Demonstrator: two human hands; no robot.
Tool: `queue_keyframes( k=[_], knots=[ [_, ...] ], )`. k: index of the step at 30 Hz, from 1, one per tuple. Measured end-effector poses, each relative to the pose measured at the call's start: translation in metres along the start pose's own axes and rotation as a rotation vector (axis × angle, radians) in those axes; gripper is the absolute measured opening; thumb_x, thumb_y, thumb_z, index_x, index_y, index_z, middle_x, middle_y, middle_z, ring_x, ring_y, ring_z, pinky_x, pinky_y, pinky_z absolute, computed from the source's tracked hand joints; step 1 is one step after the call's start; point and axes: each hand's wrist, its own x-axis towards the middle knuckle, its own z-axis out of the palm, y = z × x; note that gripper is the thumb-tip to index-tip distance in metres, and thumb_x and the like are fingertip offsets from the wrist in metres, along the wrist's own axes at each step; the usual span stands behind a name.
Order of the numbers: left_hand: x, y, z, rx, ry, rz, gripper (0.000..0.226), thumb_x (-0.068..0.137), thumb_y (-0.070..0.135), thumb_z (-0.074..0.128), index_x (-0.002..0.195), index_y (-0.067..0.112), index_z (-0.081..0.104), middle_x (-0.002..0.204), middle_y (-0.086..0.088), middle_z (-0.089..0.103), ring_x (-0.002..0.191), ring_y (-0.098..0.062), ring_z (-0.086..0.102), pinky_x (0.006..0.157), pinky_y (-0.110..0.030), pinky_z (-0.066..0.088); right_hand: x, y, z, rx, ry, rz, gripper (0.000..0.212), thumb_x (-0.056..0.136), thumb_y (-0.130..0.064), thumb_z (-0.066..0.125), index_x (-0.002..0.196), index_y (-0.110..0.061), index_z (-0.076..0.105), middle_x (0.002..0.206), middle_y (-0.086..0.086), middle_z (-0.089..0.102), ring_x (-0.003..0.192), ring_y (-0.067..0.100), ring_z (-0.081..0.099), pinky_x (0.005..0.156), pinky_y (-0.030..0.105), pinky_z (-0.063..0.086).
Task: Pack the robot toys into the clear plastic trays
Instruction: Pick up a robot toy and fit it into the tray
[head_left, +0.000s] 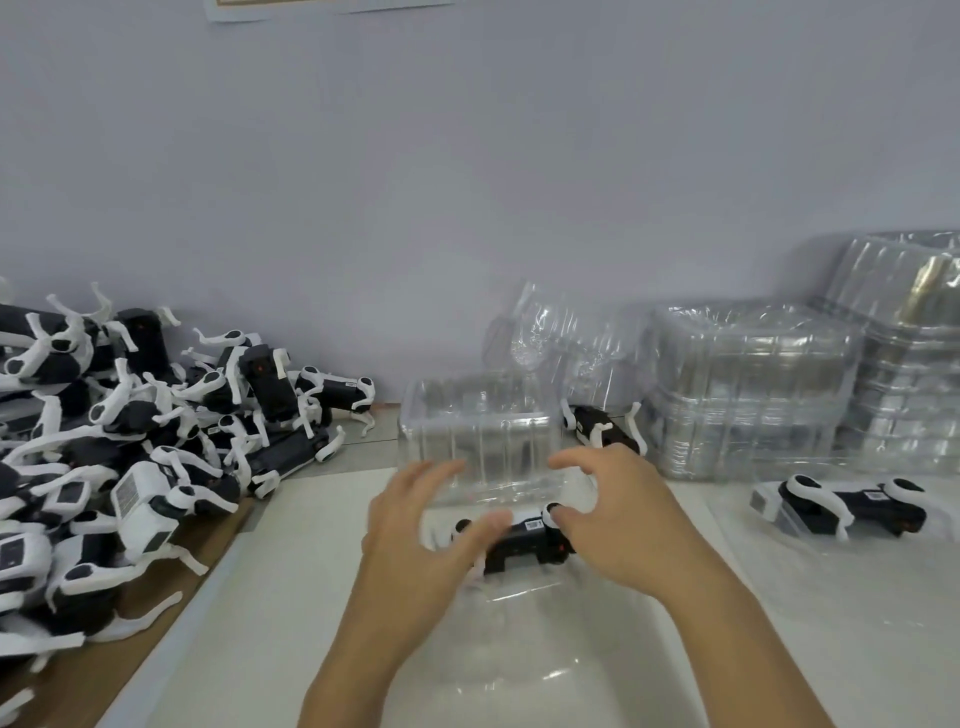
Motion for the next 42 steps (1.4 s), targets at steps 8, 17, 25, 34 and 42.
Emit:
queue_keyframes(
  k=[8,17,25,34,42],
  knots=[
    [0.010,-0.009,-0.009,-0.092,0.113,-0.477,0.034,0.095,0.043,0.056,0.085,0.012,0.066,0.071,-0.006,0.072,0.055,-0.023,0.069,0.066,-0.038,0.060,0.002,0.023,-0.008,0.044,0.026,0.188,0.026,0.088,-0.027,0.070,0.112,-0.038,0.067,0.123,-0.005,0.058,0.104,0.014,0.057,0.085,0.025,0.043],
    [0.003,-0.005,0.012,-0.392,-0.432,-0.299,0.030,0.102,0.045,0.041,0.119,0.040,0.065,0.116,0.019,0.071,0.107,-0.002,0.067,0.090,-0.030,0.052,0.001,-0.012,-0.009,0.099,0.343,-0.141,0.024,0.094,-0.022,0.057,0.111,-0.029,0.073,0.109,-0.012,0.070,0.094,0.004,0.061,0.084,0.023,0.050],
    [0.009,-0.014,0.004,-0.197,0.061,-0.259,0.025,0.100,0.015,0.049,0.096,0.029,0.069,0.090,0.001,0.074,0.082,-0.012,0.070,0.074,-0.027,0.052,-0.005,-0.020,0.026,0.025,-0.089,-0.076,0.035,0.097,-0.036,0.053,0.132,-0.040,0.058,0.134,-0.007,0.054,0.121,0.009,0.051,0.100,0.026,0.041],
    [0.030,0.015,0.027,0.222,0.230,0.178,0.025,0.091,0.009,0.059,0.111,0.024,0.062,0.114,0.007,0.058,0.111,-0.016,0.052,0.086,-0.020,0.035,0.000,0.041,-0.035,-0.102,0.155,0.300,0.027,0.095,-0.026,0.052,0.113,-0.026,0.072,0.113,0.000,0.069,0.087,0.016,0.059,0.070,0.022,0.045],
    [0.120,0.086,0.039,0.345,0.192,0.264,0.068,0.092,0.013,0.056,0.152,0.014,0.024,0.152,-0.008,0.032,0.134,-0.030,0.033,0.100,-0.041,0.038,0.002,0.036,-0.026,0.075,0.452,0.317,0.021,0.090,-0.012,0.053,0.099,-0.013,0.072,0.102,0.004,0.072,0.090,0.027,0.063,0.074,0.034,0.047]
  ],
)
